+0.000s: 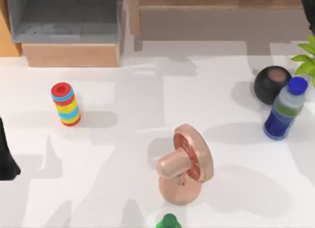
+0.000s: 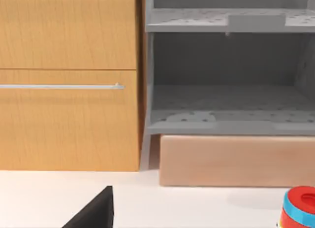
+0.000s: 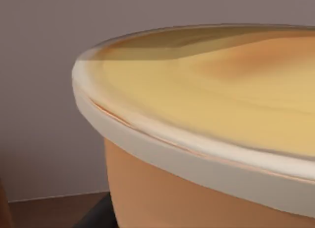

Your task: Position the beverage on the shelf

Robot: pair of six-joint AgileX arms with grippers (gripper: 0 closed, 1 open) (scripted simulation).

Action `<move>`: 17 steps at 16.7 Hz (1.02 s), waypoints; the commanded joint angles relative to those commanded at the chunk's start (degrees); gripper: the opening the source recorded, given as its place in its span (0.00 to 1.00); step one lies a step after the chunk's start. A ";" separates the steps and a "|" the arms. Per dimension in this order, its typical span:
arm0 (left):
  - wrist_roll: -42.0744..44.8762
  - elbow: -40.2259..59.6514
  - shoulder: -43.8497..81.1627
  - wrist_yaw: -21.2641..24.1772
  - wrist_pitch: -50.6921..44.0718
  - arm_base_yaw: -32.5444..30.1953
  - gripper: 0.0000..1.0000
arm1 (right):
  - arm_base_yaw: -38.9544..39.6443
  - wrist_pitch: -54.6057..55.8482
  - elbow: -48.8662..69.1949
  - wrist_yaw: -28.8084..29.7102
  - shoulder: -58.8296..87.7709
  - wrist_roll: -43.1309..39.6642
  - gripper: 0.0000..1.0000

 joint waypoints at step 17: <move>0.00 0.00 0.00 0.00 0.00 0.00 1.00 | 15.84 -10.53 10.42 14.93 2.49 -6.14 0.00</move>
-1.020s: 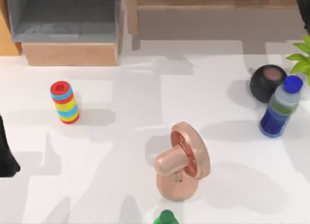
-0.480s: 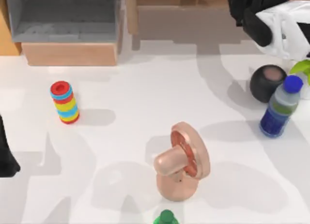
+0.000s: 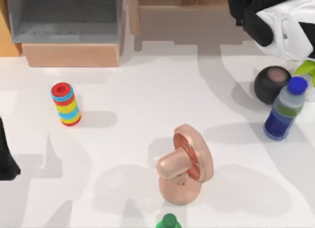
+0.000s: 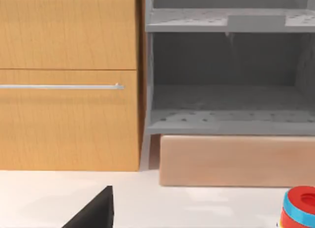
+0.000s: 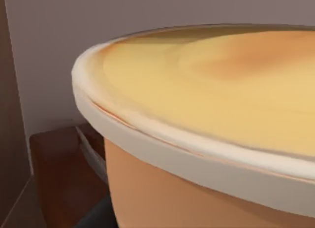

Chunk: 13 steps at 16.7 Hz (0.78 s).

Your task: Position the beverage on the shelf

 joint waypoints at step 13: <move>0.00 0.00 0.00 0.00 0.00 0.00 1.00 | -2.10 1.85 7.63 -2.08 9.61 -0.27 0.08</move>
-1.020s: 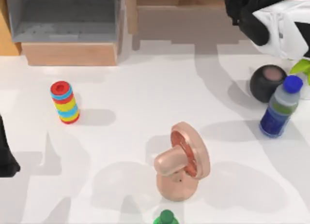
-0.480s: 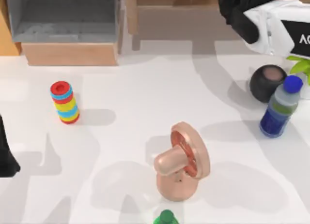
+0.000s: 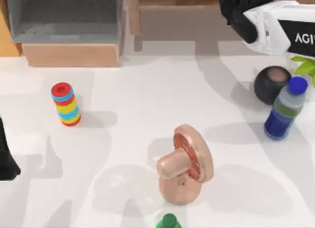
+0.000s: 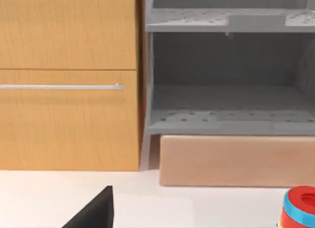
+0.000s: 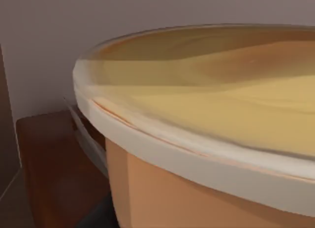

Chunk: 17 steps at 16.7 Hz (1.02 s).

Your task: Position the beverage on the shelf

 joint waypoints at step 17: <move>0.00 0.00 0.00 0.00 0.00 0.00 1.00 | 0.00 0.00 0.00 0.00 0.00 0.00 1.00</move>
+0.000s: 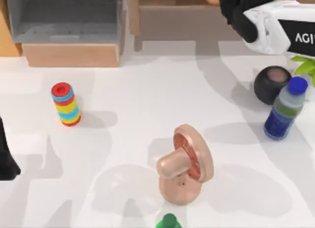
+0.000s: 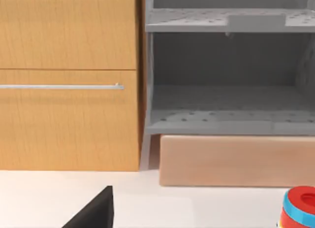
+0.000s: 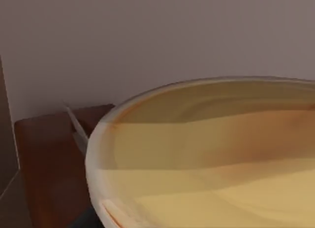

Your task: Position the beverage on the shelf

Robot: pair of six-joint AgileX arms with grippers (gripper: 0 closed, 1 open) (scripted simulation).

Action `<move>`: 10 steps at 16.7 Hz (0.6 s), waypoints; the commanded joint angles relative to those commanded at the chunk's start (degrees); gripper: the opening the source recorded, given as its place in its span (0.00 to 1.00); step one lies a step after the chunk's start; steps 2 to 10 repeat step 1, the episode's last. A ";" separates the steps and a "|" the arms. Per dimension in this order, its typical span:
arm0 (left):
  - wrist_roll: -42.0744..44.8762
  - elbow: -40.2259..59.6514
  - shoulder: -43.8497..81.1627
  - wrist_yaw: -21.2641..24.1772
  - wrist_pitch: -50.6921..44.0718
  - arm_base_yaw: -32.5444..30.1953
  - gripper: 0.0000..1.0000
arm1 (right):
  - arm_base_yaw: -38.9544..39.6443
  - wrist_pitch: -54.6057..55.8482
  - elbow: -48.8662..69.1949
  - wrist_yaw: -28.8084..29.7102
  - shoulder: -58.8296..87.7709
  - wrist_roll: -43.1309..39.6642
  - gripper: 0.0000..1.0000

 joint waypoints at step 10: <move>0.00 0.00 0.00 0.00 0.00 0.00 1.00 | 0.00 0.00 0.00 0.00 0.00 0.00 1.00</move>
